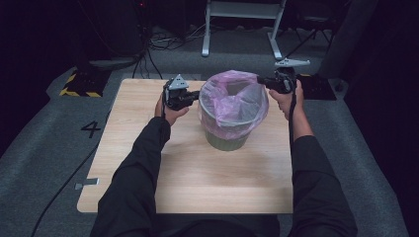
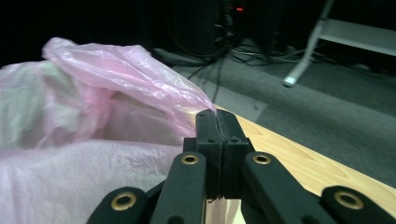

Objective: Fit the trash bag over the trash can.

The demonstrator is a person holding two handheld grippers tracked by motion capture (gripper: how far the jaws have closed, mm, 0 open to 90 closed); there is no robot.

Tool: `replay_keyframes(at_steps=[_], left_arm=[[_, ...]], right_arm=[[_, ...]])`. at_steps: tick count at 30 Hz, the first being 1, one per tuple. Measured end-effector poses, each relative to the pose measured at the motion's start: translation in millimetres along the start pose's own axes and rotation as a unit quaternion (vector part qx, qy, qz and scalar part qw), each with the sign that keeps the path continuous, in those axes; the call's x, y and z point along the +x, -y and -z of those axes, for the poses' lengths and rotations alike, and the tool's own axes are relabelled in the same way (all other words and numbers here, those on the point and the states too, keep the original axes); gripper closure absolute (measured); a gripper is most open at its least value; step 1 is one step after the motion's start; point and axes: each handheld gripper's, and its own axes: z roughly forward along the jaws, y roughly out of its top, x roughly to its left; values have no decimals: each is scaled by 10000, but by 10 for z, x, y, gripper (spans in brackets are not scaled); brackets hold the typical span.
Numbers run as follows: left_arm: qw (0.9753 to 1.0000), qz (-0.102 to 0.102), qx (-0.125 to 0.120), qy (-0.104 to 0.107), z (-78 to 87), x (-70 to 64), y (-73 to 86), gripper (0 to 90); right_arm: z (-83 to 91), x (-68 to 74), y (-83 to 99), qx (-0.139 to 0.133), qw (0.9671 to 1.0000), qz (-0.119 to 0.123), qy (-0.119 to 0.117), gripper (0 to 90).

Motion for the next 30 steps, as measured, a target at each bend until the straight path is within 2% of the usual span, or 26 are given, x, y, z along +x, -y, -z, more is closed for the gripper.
replay_keyframes(at_steps=[3, 5, 10, 12, 17, 26, 30], left_arm=[[10000, -1, -15, 52, -13, -9, 3, 900], [10000, -4, 8, 65, -31, -24, 10, 900], [10000, -11, 56, 15, -72, -42, 18, 900], [10000, 3, 95, -13, -94, -42, 24, 900], [9998, 46, 193, 0, -162, -54, 56, 900], [9991, 127, 396, -4, -208, -44, 178, 900], [9986, 86, 515, -41, -174, -29, 246, 900]], right_arm=[[-26, -68, 35, 60, 9995, -191, 253, 895], [-53, -106, 73, 126, 9988, -332, 333, 895], [-164, -187, 209, 419, 9971, -566, 285, 894], [-203, -215, 261, 507, 9959, -670, 344, 895], [-269, -280, 374, 572, 9939, -887, 312, 895], [-366, -281, 641, 800, 9918, -986, 154, 892], [-355, -297, 725, 852, 9911, -1009, 149, 857]])
